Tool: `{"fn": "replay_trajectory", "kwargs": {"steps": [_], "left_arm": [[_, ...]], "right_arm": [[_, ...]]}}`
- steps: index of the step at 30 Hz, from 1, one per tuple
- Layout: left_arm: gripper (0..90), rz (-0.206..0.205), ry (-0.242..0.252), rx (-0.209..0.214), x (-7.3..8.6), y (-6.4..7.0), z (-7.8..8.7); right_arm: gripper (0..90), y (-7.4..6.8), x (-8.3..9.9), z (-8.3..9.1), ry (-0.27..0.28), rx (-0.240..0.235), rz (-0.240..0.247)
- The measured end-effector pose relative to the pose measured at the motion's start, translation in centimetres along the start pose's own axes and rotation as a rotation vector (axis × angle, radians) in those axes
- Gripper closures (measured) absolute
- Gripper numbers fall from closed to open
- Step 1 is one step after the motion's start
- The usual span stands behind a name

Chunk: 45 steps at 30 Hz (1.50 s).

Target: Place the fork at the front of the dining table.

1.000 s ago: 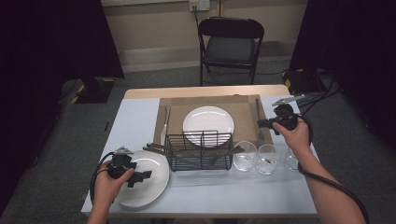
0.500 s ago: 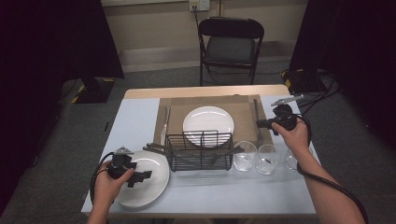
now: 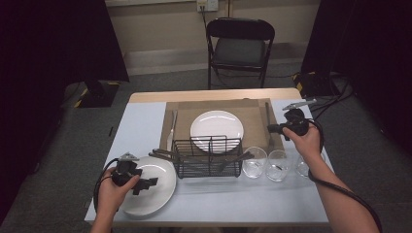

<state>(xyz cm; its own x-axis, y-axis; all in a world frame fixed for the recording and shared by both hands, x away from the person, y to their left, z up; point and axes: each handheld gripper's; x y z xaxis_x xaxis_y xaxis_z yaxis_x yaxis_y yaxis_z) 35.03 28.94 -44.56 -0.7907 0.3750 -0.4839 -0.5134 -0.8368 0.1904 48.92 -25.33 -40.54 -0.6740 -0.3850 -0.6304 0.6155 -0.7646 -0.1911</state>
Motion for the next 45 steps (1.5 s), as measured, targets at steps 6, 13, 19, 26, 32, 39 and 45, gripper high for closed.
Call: {"fn": "replay_trajectory", "kwargs": {"steps": [6,13,19,26,32,39,45], "left_arm": [[19.3,0.0,-0.001,0.001,0.0,0.0,0.0],[19.3,0.002,-0.004,0.005,0.0,0.0,-0.1],[19.3,0.0,-0.002,-0.001,0.0,0.0,0.0],[19.3,0.004,0.002,-0.002,0.0,0.0,0.2],[19.3,-0.003,0.002,0.002,-0.1,0.0,0.2],[19.3,-0.003,0.004,0.001,-0.1,0.2,0.2],[19.3,-0.005,0.009,0.006,-0.1,0.3,0.2]], "right_arm": [[85.8,0.1,0.0,0.0,0.0,0.01,0.005],[84.2,0.3,0.2,0.1,-0.004,0.017,0.007],[80.3,0.3,0.1,0.2,-0.005,0.03,0.009],[53.4,-0.1,0.0,0.3,0.007,0.065,0.022],[36.4,-0.5,-0.2,0.5,0.014,0.074,0.005],[29.0,-1.1,-0.1,1.3,0.021,0.074,0.0],[27.8,-1.8,0.2,2.1,0.011,0.075,0.011]]}}
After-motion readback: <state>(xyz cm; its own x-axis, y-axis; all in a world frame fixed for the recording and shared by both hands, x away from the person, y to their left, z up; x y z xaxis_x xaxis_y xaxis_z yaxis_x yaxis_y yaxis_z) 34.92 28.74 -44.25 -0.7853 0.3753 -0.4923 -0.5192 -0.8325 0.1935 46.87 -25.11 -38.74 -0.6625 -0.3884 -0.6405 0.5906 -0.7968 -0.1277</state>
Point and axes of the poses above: each handheld gripper's, and its own axes: z roughly backward along the jaws, x roughly out of its underside, y roughly to its right, and after that the axes turned 7 degrees about -y, right-handed
